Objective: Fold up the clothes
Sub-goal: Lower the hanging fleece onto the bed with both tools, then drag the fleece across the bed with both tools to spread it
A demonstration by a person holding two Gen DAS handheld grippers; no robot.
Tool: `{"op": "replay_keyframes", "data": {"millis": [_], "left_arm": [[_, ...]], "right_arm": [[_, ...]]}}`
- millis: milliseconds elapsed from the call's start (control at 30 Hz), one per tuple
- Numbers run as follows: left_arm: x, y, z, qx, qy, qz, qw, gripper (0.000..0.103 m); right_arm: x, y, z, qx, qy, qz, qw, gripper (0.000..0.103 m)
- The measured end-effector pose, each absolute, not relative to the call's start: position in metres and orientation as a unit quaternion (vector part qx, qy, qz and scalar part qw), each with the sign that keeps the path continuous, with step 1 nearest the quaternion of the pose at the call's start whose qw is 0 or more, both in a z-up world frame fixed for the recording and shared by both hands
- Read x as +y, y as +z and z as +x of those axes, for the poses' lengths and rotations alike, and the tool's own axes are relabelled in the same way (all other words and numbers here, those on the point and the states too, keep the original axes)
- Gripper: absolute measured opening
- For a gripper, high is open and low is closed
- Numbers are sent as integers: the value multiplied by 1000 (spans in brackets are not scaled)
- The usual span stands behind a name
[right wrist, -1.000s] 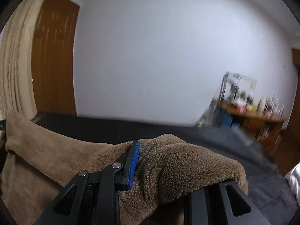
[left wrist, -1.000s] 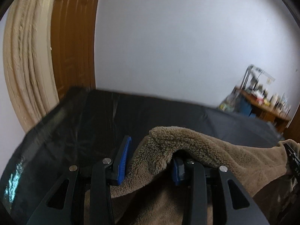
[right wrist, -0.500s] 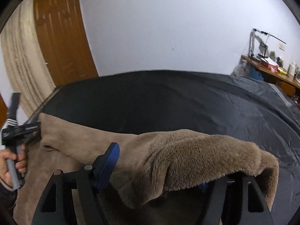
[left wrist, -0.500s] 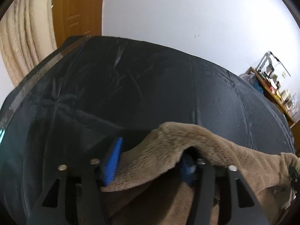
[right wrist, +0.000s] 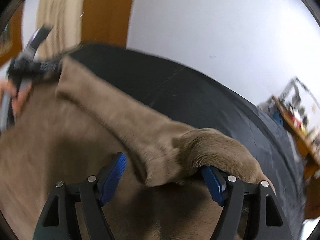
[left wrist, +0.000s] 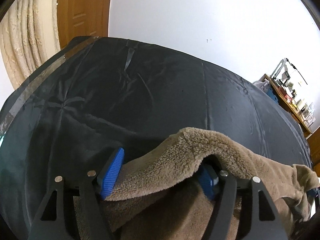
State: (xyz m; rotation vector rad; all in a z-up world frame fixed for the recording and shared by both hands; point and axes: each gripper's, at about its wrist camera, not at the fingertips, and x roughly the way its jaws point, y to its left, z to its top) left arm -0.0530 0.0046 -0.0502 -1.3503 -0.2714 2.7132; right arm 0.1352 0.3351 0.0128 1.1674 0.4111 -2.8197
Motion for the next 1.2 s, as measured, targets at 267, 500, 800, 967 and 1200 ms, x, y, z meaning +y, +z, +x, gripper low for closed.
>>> {"op": "replay_keyframes", "data": {"millis": [267,500,800,967,1200], "left_arm": [[5,-48,-51,-89,889,-445,53,74],[2,-38,-44,-108,893,-429,83,74],[-6,-31,-42,-147,896,-390,156,75],[-17,-41,-53,-181,886,-401,149,78],[-13,-40,-54,-179,889,-399,133,78]], "right_arm": [[299,-8,122,259,-875,409,15,78],[347,51,52,101,-918,384,-7,78],[368,23,-9,22,-902,431,-15,78],[373,46,21,-5,-921,389,-10,78],[318,80,62,0,-921,378,94,84]]}}
